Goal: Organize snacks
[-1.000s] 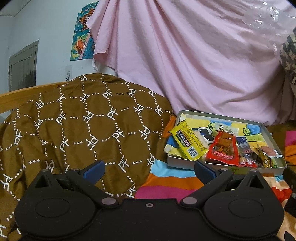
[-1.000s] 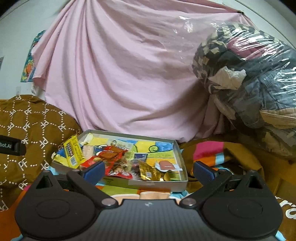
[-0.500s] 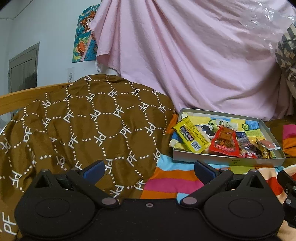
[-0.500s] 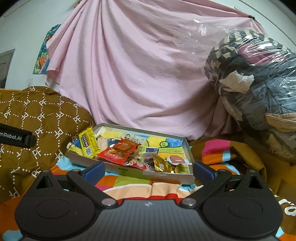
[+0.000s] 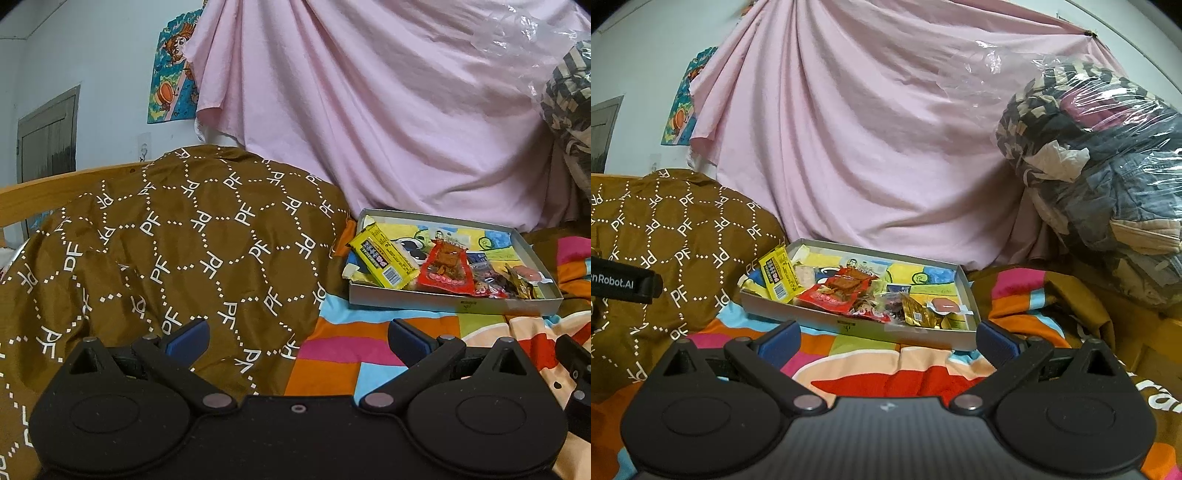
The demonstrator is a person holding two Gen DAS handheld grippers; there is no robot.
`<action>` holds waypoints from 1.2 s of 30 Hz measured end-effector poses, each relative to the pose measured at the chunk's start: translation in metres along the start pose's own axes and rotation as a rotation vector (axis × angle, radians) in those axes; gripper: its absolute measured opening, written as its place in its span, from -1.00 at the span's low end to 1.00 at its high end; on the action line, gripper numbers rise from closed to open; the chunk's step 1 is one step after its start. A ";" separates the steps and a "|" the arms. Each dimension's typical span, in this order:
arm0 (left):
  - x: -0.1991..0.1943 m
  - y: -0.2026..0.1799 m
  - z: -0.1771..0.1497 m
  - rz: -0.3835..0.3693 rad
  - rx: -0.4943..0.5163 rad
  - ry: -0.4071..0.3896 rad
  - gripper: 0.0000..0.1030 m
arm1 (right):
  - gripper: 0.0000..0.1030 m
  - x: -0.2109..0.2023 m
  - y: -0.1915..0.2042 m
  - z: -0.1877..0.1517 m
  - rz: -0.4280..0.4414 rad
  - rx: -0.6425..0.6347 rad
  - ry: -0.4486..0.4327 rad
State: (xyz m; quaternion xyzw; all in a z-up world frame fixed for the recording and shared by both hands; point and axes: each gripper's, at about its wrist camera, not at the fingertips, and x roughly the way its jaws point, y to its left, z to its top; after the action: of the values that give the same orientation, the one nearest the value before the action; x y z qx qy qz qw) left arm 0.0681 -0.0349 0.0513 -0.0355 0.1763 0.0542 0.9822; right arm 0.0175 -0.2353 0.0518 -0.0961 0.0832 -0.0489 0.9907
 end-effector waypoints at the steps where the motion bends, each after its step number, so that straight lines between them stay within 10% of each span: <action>1: -0.001 0.001 0.000 0.000 0.002 -0.001 0.99 | 1.00 -0.002 0.000 0.000 -0.001 -0.001 0.000; 36: -0.002 0.015 -0.024 -0.037 0.076 0.001 0.99 | 1.00 -0.010 0.019 -0.011 0.016 0.080 0.103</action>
State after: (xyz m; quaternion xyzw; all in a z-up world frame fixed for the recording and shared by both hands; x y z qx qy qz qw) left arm 0.0562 -0.0221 0.0285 -0.0017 0.1779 0.0292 0.9836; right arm 0.0072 -0.2173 0.0393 -0.0532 0.1327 -0.0493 0.9885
